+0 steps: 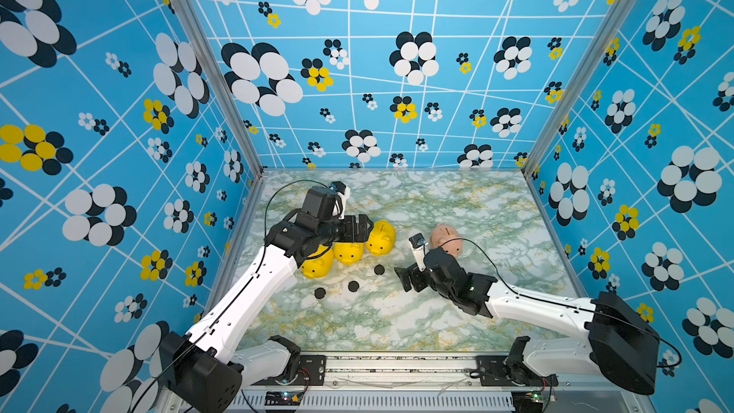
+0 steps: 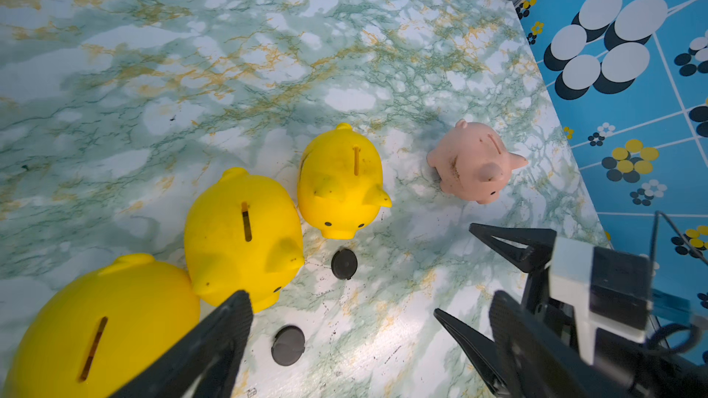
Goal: Open piggy banks
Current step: Move the lid to the center of the board, then move the piggy bank to the center of the board.
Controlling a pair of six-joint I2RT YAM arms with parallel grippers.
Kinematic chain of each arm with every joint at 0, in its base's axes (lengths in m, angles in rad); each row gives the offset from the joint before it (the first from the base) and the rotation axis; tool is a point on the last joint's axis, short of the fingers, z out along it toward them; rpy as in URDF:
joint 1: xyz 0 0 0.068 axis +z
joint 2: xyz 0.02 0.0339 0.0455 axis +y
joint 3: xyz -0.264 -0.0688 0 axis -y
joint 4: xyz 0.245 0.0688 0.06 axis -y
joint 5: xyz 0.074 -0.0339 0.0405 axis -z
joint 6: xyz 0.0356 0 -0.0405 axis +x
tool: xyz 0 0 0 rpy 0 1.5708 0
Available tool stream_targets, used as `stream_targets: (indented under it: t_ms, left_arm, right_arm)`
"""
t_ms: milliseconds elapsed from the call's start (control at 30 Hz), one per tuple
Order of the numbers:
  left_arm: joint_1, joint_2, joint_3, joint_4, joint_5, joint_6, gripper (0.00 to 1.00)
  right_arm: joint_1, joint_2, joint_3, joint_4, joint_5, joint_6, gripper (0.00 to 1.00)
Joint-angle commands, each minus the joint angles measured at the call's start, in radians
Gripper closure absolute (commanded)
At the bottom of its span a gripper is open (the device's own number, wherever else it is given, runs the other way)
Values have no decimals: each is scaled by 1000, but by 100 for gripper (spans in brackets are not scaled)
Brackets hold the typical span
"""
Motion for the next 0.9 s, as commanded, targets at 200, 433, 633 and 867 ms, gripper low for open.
stream_targets:
  t_ms: [200, 433, 633, 867]
  left_arm:
    - [-148, 50, 61, -12, -116, -6, 1]
    - [-257, 9, 10, -12, -185, 12, 1]
    - [-297, -45, -73, 14, -207, 15, 1]
    - [-298, -103, -162, 92, -201, 33, 1]
  right_arm:
    - [-311, 115, 436, -470, -147, 42, 1]
    - [-436, 368, 709, -565, -197, 25, 1]
    - [-511, 571, 893, -670, -275, 64, 2]
    - [-530, 735, 1071, -857, -263, 97, 18]
